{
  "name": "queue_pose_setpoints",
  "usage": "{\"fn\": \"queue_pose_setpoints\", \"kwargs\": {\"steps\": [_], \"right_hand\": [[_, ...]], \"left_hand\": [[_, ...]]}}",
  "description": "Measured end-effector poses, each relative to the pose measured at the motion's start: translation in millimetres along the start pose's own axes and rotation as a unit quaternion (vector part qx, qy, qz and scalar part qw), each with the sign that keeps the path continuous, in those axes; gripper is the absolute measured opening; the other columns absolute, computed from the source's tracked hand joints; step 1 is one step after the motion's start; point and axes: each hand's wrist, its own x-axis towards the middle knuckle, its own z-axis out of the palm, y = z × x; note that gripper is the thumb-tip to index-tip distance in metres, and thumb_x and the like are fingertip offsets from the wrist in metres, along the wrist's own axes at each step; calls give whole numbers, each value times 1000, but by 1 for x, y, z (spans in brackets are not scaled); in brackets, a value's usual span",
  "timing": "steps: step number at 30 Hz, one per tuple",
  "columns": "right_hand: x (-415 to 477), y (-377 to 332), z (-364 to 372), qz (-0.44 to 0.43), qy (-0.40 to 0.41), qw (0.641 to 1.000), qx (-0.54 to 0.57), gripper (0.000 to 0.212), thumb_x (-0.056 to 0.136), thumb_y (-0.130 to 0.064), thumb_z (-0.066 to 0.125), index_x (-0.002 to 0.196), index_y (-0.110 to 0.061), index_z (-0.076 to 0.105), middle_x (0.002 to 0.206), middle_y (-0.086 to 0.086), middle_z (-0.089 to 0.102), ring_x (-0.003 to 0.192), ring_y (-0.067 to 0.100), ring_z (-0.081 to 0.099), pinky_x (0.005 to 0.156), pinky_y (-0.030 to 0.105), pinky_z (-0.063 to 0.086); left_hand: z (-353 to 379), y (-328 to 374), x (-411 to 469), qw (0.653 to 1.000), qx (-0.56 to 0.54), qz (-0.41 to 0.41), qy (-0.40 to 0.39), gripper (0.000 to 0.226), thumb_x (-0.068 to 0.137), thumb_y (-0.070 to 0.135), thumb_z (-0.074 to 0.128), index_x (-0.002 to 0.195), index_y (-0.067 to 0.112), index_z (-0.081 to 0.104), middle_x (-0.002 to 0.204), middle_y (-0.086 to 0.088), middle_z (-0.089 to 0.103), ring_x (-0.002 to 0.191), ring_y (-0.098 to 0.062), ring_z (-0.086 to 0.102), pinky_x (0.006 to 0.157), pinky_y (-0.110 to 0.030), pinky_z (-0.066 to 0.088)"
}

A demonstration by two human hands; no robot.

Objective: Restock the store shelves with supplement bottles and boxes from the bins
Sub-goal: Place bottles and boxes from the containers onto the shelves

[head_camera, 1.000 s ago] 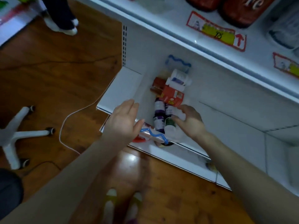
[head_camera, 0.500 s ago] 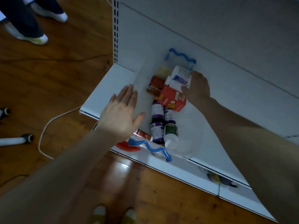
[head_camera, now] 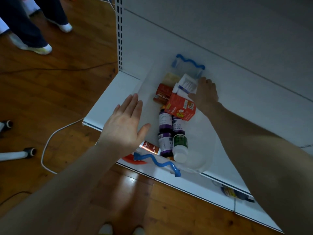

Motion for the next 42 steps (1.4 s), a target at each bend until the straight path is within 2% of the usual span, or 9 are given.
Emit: {"fn": "queue_pose_setpoints", "kwargs": {"steps": [7,10,13,15,18,23,27,33,42], "right_hand": [[-23,6,-11,-6,13,992,127,56,80,-31,67,121,-2,41,118,18,51,106,33,54,79,34,45],[-53,20,-27,-17,36,982,186,54,80,-31,68,123,-7,45,118,16,52,103,29,54,75,24,39],[-85,41,-40,-10,74,975,207,57,78,-29,70,127,-11,48,121,13,54,106,25,53,72,13,29],[-103,54,-45,12,87,968,236,59,77,-28,72,127,-11,48,118,9,55,104,22,53,69,10,27],[-127,65,-54,61,89,947,302,62,75,-25,74,127,-10,45,104,-2,50,93,11,48,66,10,30],[-156,71,-57,72,83,934,341,43,68,-30,78,101,-23,51,94,-7,55,84,10,52,60,5,36],[-167,71,-52,62,44,934,349,44,64,-38,78,97,-31,49,96,-9,57,79,3,53,59,4,39],[-163,71,-49,61,30,926,370,44,66,-35,78,98,-30,48,99,-8,57,78,-4,51,60,0,39],[-164,73,-48,54,28,928,366,43,65,-35,78,96,-29,48,98,-6,57,79,-1,51,60,2,39]], "left_hand": [[0,1,2,1000,25,6,6,65,95,45,36,147,8,20,156,-10,9,144,-22,4,107,-28,-2],[-4,4,4,999,34,38,16,63,89,35,56,140,2,37,150,-18,28,140,-31,23,109,-37,14],[-2,12,11,995,44,95,4,67,73,25,77,127,-4,51,134,-25,47,123,-41,47,94,-53,39],[-2,27,20,995,0,101,-12,72,74,27,76,133,-2,45,140,-21,42,129,-37,42,97,-50,41],[10,45,47,991,-87,55,-81,76,86,36,61,147,11,22,154,-6,20,141,-22,21,110,-32,23],[45,56,90,986,-145,50,-69,54,85,28,65,130,6,46,130,-16,50,120,-30,46,96,-34,36],[72,55,122,983,-170,-6,-67,66,77,30,73,131,3,44,130,-19,48,115,-34,50,94,-41,42],[91,63,130,967,-231,-63,-83,59,80,22,72,130,7,43,126,-13,55,116,-27,51,80,-16,29],[95,58,132,972,-210,-39,-94,69,76,15,75,135,8,41,128,-20,49,113,-34,51,96,-37,38]]}}
